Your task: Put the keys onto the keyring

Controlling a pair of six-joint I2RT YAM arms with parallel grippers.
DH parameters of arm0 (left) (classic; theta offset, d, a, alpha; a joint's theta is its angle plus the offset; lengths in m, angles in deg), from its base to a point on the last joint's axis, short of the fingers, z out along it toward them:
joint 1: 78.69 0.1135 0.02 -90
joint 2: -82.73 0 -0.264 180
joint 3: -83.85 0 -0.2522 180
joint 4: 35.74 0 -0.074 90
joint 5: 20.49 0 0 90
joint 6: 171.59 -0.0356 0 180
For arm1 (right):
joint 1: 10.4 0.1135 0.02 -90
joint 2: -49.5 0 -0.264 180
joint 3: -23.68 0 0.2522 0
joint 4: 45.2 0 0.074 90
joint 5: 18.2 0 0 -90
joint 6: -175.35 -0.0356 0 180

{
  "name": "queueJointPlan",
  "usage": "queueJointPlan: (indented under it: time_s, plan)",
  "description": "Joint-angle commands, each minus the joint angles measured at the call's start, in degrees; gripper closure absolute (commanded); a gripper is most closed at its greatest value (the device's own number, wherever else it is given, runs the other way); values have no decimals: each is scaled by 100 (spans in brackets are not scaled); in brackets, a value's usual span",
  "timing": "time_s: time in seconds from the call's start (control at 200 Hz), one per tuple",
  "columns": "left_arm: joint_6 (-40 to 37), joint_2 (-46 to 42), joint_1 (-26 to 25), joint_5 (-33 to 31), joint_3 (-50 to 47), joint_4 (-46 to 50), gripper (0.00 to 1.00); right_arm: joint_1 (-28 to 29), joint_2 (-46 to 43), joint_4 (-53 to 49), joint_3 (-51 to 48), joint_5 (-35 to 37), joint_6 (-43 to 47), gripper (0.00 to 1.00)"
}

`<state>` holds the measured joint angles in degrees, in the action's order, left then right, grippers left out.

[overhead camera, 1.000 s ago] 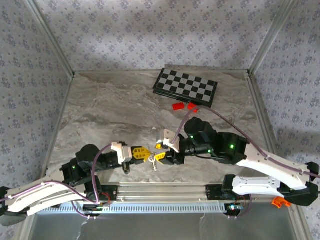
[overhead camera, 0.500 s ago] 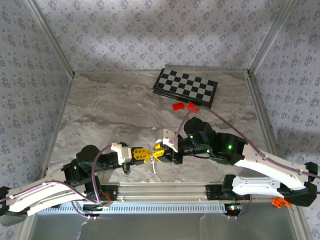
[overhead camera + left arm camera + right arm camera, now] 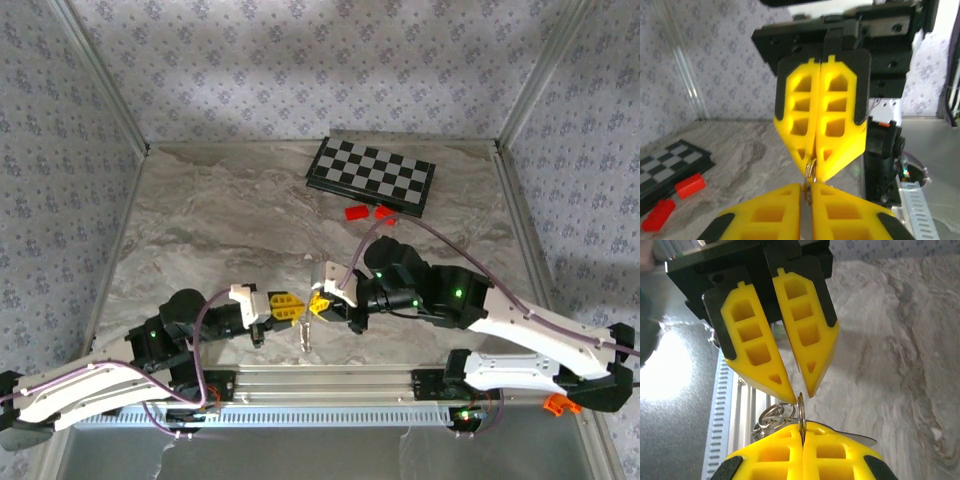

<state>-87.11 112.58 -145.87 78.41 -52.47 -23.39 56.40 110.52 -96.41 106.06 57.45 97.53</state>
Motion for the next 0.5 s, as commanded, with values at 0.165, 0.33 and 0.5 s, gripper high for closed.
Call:
queueJointPlan:
  time_s: [0.165,0.33,0.5]
  plan:
    - [-309,289,-5,-173,491,615,71,105,458,-1062,704,423,363,100]
    - [-304,379,-6,-96,524,563,77,131,578,-1089,760,380,434,100]
    - [-344,501,-4,-89,569,610,77,155,661,-1089,828,328,435,100]
